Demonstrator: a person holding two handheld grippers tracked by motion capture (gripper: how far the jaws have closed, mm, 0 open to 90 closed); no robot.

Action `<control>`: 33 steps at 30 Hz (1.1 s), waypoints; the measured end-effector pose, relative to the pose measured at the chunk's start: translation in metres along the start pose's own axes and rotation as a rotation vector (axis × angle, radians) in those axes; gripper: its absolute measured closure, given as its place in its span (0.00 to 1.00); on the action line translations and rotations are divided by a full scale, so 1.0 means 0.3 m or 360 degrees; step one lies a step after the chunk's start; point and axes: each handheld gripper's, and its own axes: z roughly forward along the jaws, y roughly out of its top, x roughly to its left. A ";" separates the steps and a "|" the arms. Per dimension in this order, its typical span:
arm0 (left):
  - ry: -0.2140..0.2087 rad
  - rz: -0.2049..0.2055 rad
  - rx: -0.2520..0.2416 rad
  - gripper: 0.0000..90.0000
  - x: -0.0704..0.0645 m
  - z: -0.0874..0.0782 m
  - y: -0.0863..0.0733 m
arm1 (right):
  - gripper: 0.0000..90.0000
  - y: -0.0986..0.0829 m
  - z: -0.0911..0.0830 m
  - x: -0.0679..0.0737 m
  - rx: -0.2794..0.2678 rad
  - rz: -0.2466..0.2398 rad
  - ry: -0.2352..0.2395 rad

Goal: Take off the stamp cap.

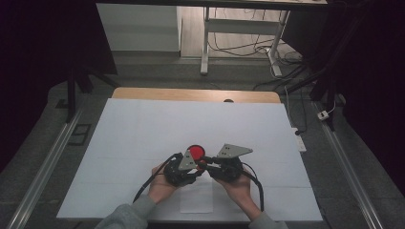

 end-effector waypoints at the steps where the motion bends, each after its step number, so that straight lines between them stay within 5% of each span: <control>1: 0.0000 -0.0001 -0.0001 0.73 0.000 0.000 0.000 | 0.81 0.000 0.000 0.000 -0.0001 0.0000 -0.0001; 29: -0.0011 -0.0012 0.0008 0.73 -0.001 0.002 -0.004 | 0.81 -0.005 0.001 0.000 -0.0017 0.0042 0.0002; 31: 0.0020 0.0023 0.0125 0.73 0.000 0.023 -0.018 | 0.81 -0.003 -0.011 0.001 -0.0059 0.0030 -0.0043; 33: -0.0035 -0.0072 0.0036 0.73 0.003 0.026 -0.037 | 0.81 0.017 -0.049 -0.017 -0.0126 0.0062 -0.0054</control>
